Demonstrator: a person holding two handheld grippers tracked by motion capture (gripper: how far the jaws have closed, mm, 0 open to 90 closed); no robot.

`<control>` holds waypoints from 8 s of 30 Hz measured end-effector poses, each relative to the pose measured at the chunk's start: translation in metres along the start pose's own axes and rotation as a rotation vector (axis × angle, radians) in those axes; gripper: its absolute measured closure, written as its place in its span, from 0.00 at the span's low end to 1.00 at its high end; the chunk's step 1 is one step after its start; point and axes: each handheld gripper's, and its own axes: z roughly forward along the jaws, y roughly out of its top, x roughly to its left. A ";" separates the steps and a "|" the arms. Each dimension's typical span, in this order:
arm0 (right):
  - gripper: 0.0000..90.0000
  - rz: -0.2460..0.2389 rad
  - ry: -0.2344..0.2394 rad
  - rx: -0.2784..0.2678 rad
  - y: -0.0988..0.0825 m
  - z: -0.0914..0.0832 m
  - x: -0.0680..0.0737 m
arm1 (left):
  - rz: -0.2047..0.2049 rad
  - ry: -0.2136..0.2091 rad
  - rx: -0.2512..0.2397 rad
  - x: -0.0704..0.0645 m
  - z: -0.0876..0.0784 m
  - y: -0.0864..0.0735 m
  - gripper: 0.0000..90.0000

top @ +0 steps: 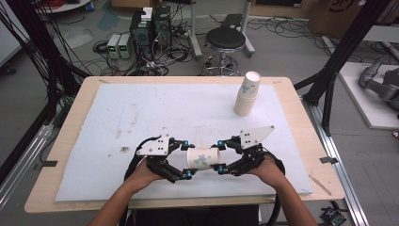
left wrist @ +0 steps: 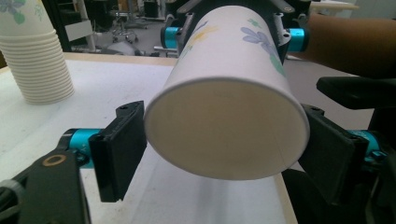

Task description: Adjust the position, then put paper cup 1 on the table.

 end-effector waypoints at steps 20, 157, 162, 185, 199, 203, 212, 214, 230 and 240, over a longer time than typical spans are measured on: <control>0.22 0.072 -0.022 0.008 0.001 0.003 -0.002 | -0.041 0.013 0.035 0.002 -0.007 0.008 0.35; 0.39 0.116 -0.606 -0.150 -0.037 -0.032 -0.010 | -0.127 0.480 0.011 0.023 -0.067 -0.017 0.21; 0.39 0.125 -0.625 -0.169 -0.038 -0.034 -0.011 | -0.132 0.496 -0.003 0.023 -0.073 -0.018 0.21; 0.39 0.146 -0.679 -0.138 -0.052 -0.037 -0.022 | -0.136 0.500 -0.001 0.024 -0.074 -0.020 0.21; 0.39 0.247 -0.727 -0.043 -0.069 -0.030 -0.053 | -0.138 0.500 0.012 0.023 -0.075 -0.020 0.21; 0.39 0.276 -0.724 0.000 -0.073 -0.025 -0.058 | -0.140 0.502 0.014 0.023 -0.075 -0.020 0.21; 0.39 0.320 -0.720 0.047 -0.077 -0.023 -0.063 | -0.143 0.500 0.022 0.024 -0.074 -0.021 0.21; 0.39 0.323 -0.722 0.066 -0.078 -0.023 -0.064 | -0.144 0.499 0.026 0.024 -0.073 -0.022 0.22; 0.36 0.334 -0.710 0.145 -0.083 -0.030 -0.055 | -0.154 0.504 0.036 0.025 -0.074 -0.023 0.22; 0.22 0.356 -0.714 0.158 -0.088 -0.037 -0.052 | -0.164 0.498 0.040 0.026 -0.073 -0.023 0.22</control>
